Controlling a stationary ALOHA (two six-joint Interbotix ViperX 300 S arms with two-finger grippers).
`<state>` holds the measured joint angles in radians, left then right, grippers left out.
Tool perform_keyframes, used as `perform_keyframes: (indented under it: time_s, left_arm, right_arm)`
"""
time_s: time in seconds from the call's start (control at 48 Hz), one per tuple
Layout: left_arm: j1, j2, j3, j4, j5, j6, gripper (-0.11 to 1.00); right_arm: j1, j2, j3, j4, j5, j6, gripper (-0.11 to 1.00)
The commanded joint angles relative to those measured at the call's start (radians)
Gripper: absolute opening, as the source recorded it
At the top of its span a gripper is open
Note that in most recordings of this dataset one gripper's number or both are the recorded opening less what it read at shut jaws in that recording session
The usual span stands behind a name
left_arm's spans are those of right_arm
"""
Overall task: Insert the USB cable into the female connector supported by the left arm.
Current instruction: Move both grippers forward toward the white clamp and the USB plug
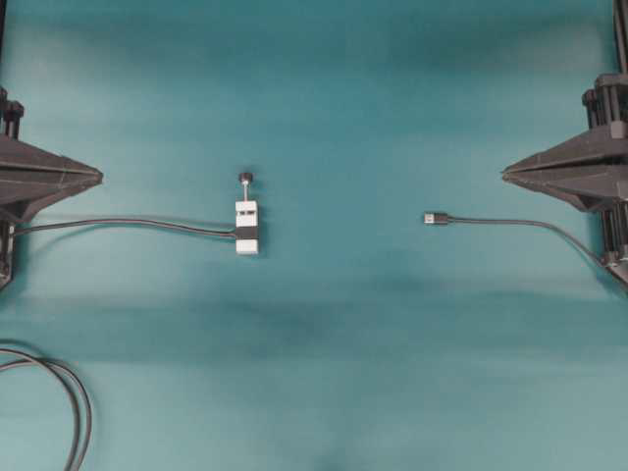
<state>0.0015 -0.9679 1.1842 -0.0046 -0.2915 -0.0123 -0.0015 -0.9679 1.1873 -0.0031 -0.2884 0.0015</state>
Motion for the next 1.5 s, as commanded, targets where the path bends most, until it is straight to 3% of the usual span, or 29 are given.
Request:
perform_keyframes:
  time_s: [0.0, 0.146, 0.271, 0.437, 0.583, 0.687, 0.853, 0.895, 1.145, 1.374, 1.478]
  left_arm:
    - [0.0, 0.025, -0.023, -0.006, 0.014, 0.003, 0.06]
    - [-0.014, 0.078, -0.052, -0.015, 0.092, -0.009, 0.06]
    - [-0.015, 0.135, -0.069, -0.015, 0.152, -0.023, 0.06]
    - [-0.015, 0.204, -0.072, -0.015, 0.187, -0.034, 0.05]
    - [-0.015, 0.278, -0.075, -0.015, 0.192, -0.034, 0.08]
    - [-0.015, 0.328, -0.075, -0.015, 0.17, -0.026, 0.24]
    - [-0.014, 0.417, -0.041, -0.015, 0.067, -0.021, 0.72]
    - [-0.015, 0.442, -0.028, -0.015, 0.032, -0.021, 0.79]
    - [-0.009, 0.626, -0.023, -0.015, -0.141, -0.023, 0.75]
    - [-0.005, 0.762, -0.072, -0.015, -0.215, -0.025, 0.78]
    - [0.0, 0.788, -0.074, -0.015, -0.218, -0.025, 0.81]
  right_arm:
    - [0.003, 0.011, -0.015, -0.002, -0.008, 0.002, 0.0]
    - [0.003, 0.012, -0.014, 0.0, 0.012, 0.04, 0.0]
    - [0.003, 0.021, -0.035, -0.002, 0.114, 0.077, 0.0]
    - [0.003, 0.081, -0.081, -0.002, 0.245, 0.078, 0.0]
    - [0.003, 0.138, -0.081, -0.003, 0.255, 0.089, 0.0]
    - [0.003, 0.178, -0.081, -0.003, 0.255, 0.127, 0.0]
    - [0.003, 0.215, -0.051, -0.003, 0.242, 0.158, 0.0]
    - [0.003, 0.218, -0.038, -0.003, 0.232, 0.161, 0.0]
    - [-0.012, 0.256, 0.058, -0.003, 0.212, 0.186, 0.0]
    - [-0.014, 0.347, 0.067, -0.009, 0.175, 0.219, 0.01]
    - [-0.025, 0.4, 0.072, -0.009, 0.143, 0.218, 0.11]
